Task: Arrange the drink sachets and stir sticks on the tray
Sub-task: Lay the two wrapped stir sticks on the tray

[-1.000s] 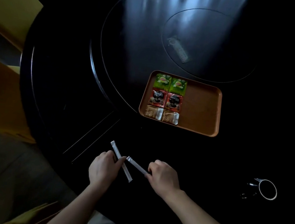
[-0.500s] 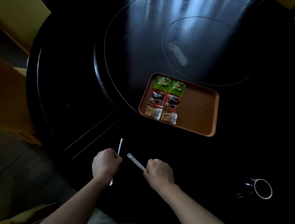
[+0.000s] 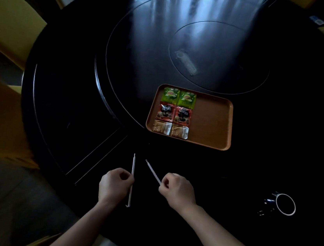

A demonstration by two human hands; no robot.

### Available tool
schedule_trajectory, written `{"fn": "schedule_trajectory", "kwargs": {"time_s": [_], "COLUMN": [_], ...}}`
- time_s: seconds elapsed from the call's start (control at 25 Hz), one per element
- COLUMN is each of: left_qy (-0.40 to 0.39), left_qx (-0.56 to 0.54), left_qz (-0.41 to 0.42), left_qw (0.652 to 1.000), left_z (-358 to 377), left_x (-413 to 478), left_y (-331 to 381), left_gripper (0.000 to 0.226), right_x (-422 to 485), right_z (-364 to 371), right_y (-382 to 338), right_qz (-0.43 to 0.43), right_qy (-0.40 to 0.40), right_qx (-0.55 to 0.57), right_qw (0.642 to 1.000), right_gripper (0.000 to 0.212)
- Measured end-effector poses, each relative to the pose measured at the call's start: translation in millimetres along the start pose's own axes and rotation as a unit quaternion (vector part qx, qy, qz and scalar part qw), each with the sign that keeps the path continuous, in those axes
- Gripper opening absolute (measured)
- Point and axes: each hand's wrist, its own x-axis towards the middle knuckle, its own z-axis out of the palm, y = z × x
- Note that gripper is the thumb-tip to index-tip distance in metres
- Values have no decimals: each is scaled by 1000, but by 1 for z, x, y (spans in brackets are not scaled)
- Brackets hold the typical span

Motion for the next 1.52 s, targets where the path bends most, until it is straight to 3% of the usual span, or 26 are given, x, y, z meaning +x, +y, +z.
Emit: {"fn": "schedule_trajectory", "kwargs": {"time_s": [0.24, 0.52, 0.88, 1.12, 1.28, 1.36, 1.4, 1.52], "left_qy": [-41, -86, -115, -92, -78, -74, -70, -97], "left_qx": [-54, -52, 20, 138, 178, 194, 211, 306], "left_qz": [62, 145, 198, 212, 224, 264, 299, 426], "left_qw": [996, 984, 973, 963, 955, 942, 928, 846], "left_z": [14, 42, 104, 141, 147, 144, 143, 138], "left_x": [8, 29, 77, 101, 105, 104, 104, 105], "left_y": [46, 135, 252, 273, 270, 262, 258, 245], "left_gripper": [15, 15, 17, 27, 21, 9, 13, 33], "right_x": [5, 21, 94, 131, 134, 129, 126, 123], "right_z": [-35, -98, -168, -177, -173, -169, -166, -160], "right_y": [12, 41, 67, 78, 80, 82, 84, 85], "right_qz": [76, 166, 202, 243, 239, 196, 173, 133], "right_qy": [65, 215, 287, 255, 240, 245, 250, 259], "right_qx": [130, 233, 197, 95, -17, -56, -68, -83], "right_qw": [986, 934, 915, 931, 941, 948, 950, 953], "right_gripper": [12, 12, 10, 13, 19, 24, 26, 26]}}
